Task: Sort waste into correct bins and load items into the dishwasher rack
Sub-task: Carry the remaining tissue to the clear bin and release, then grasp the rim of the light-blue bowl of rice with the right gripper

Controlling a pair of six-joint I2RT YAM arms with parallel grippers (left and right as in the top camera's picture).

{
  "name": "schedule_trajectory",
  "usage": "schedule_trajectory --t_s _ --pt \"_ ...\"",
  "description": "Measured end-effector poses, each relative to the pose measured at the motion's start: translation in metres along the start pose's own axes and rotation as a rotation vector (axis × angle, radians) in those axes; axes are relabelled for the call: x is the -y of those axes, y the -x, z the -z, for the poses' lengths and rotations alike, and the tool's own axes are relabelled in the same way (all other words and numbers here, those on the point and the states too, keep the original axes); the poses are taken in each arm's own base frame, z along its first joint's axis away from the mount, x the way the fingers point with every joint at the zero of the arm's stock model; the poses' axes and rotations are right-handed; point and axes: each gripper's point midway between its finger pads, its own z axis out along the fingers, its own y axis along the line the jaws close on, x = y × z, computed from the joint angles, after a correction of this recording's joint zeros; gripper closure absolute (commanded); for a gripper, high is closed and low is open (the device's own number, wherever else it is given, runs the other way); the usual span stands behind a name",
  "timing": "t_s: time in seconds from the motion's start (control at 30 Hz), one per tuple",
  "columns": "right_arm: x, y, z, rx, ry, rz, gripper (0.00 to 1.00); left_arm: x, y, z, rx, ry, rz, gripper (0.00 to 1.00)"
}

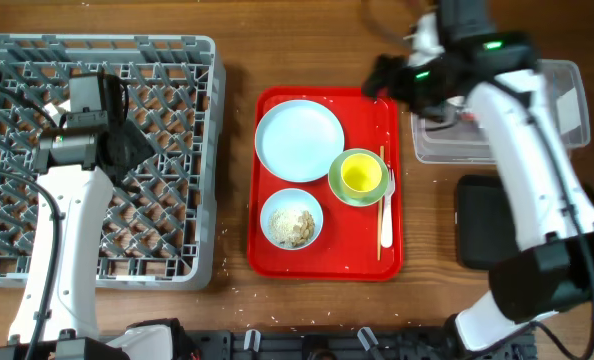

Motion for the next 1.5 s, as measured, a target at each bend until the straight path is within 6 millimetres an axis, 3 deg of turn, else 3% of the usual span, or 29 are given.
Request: schedule_trajectory --t_s 0.03,0.07,0.17,0.2,0.4,0.5,0.6,0.8,0.97,1.1,1.27,1.4,1.5 --pt "-0.029 -0.027 -0.016 -0.061 0.015 0.084 0.05 0.000 0.000 0.000 0.000 0.000 0.000 0.00" --pt "-0.040 -0.042 -0.027 -0.078 -0.006 0.109 0.05 0.000 0.000 0.000 0.000 0.000 0.000 0.00" --pt "-0.062 -0.092 -0.056 -0.127 -0.106 0.163 0.05 0.000 0.000 0.000 0.000 0.000 0.000 0.00" --pt "-0.066 -0.100 -0.060 -0.115 -0.145 0.170 0.04 0.000 0.000 0.000 0.000 0.000 0.000 0.00" --pt "-0.071 -0.122 -0.081 -0.023 -0.264 0.194 0.10 0.000 0.000 0.000 0.000 0.000 0.000 0.00" --pt "-0.091 -0.134 -0.095 -0.016 -0.196 0.279 0.42 0.000 0.000 0.000 0.000 0.000 0.000 0.00" --pt "-0.117 -0.153 -0.099 -0.041 -0.110 0.325 0.42 0.000 0.000 0.000 0.000 0.000 0.000 0.00" --pt "-0.145 -0.195 -0.107 -0.083 -0.051 0.360 0.42 0.000 0.000 0.000 0.000 0.000 0.000 0.00" --pt "-0.135 -0.239 -0.144 -0.168 -0.137 0.436 0.47 0.000 0.000 0.000 0.000 0.000 0.000 0.00" --pt "-0.120 -0.240 -0.154 -0.155 -0.222 0.444 0.56 0.000 0.000 0.000 0.000 0.000 0.000 0.00" --pt "-0.117 -0.235 -0.155 -0.122 -0.246 0.448 0.56 0.000 0.000 0.000 0.000 0.000 0.000 0.00" --pt "-0.109 -0.248 -0.167 -0.116 -0.301 0.500 0.58 0.000 0.000 0.000 0.000 0.000 0.000 0.00" --pt "-0.103 -0.254 -0.176 -0.128 -0.332 0.518 0.69 0.000 0.000 0.000 0.000 0.000 0.000 0.00"
